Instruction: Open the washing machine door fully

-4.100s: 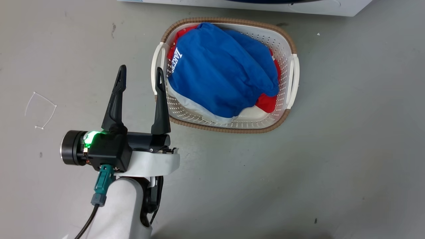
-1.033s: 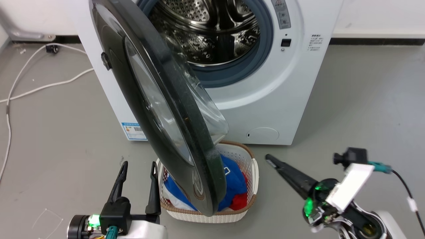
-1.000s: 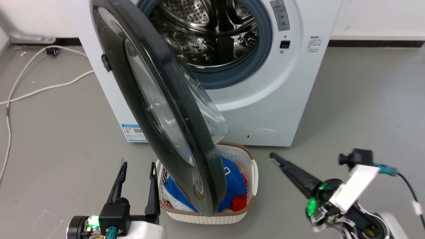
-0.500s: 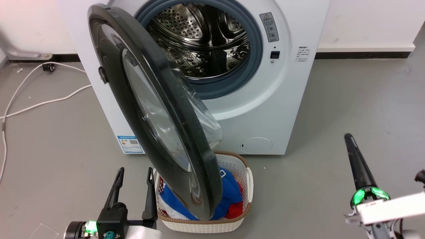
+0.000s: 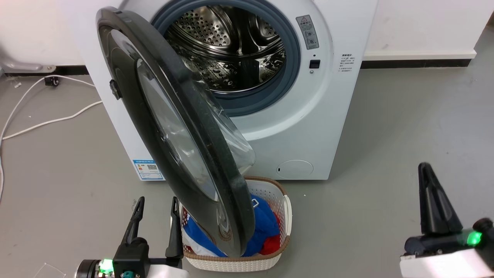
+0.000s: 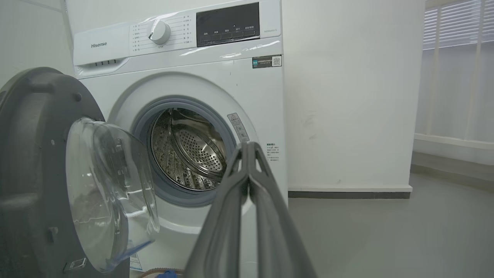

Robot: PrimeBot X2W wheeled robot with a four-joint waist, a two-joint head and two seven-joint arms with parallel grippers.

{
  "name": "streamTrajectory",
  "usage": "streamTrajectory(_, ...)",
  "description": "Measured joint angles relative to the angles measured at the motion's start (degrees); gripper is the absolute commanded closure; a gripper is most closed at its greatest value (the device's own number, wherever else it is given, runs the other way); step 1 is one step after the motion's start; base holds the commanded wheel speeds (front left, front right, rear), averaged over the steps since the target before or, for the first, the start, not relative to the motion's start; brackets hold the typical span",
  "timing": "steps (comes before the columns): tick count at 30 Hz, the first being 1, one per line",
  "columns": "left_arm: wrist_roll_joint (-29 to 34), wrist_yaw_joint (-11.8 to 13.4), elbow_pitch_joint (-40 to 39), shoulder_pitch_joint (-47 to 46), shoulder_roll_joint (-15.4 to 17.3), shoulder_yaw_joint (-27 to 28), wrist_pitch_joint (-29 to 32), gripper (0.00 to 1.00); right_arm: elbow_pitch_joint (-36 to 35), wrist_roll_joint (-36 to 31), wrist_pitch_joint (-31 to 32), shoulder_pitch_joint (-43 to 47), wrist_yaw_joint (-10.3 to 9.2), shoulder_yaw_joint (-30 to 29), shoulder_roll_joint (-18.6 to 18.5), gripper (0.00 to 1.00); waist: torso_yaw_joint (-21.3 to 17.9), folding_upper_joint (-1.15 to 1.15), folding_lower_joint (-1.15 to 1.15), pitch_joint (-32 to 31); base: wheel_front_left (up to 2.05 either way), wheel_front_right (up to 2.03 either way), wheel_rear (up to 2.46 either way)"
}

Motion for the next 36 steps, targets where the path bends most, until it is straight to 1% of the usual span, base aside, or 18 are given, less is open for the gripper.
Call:
streamTrajectory(2,0.0,0.0,0.0,0.0,0.0,-0.1,0.0,0.0,0.3,-2.4,0.0,1.2,0.0,-1.2,1.8,1.0,0.1,0.0,0.0,0.0,0.0,0.0,0.0)
streamTrajectory(4,0.0,0.0,0.1,0.0,0.0,-0.2,0.0,0.0,1.2,-5.1,0.0,2.2,0.0,-2.0,2.2,1.0,0.2,0.0,0.0,0.0,0.0,0.0,0.0)
streamTrajectory(8,0.0,0.0,0.1,0.0,0.0,-0.4,0.0,0.0,3.8,-7.2,0.0,4.2,0.0,-4.0,3.1,1.0,0.6,0.0,0.0,0.0,0.0,0.0,0.0)
streamTrajectory(10,0.0,0.0,0.1,0.0,0.0,-0.4,0.0,0.0,5.0,-6.1,0.0,4.7,0.0,-4.6,3.3,1.0,0.7,0.0,0.0,0.0,0.0,0.0,0.0)
streamTrajectory(11,0.0,0.0,0.1,0.0,0.0,-0.3,0.0,0.0,5.4,-5.0,0.0,4.9,0.0,-4.7,3.3,0.72,0.7,0.0,0.0,0.0,0.0,0.0,0.0)
streamTrajectory(12,0.0,0.0,0.2,0.0,0.0,-0.1,0.0,0.0,6.3,-3.8,0.0,5.6,0.0,-4.6,3.4,0.0,0.7,0.0,0.0,-0.2,0.0,0.0,0.0)
streamTrajectory(14,0.0,0.0,0.3,0.0,0.0,-0.1,0.0,0.0,6.4,-5.4,0.0,5.7,0.0,-4.2,3.4,0.0,0.7,0.0,0.0,-0.2,0.0,0.0,0.0)
streamTrajectory(16,0.0,0.0,0.4,0.0,0.0,-0.1,0.0,0.0,7.2,-2.6,0.0,5.7,0.01,-4.7,3.4,0.0,0.7,0.0,0.0,-0.2,0.0,0.0,0.0)
streamTrajectory(18,0.0,0.0,0.5,0.0,0.0,-0.1,0.0,0.0,7.4,-3.5,0.0,5.8,0.0,-4.9,3.4,0.0,0.8,0.0,0.0,-0.2,0.0,0.0,0.0)
streamTrajectory(21,0.0,0.0,0.7,0.0,0.0,-0.1,0.0,0.0,8.0,-2.2,0.0,5.8,0.01,-5.0,3.4,0.0,0.8,0.0,0.01,-0.2,0.0,0.0,0.0)
streamTrajectory(36,-0.1,0.0,1.1,0.1,0.0,-0.1,0.0,0.0,8.3,-3.4,0.0,5.8,0.0,-3.9,3.4,0.0,1.0,0.0,0.0,-0.4,0.0,0.0,0.0)
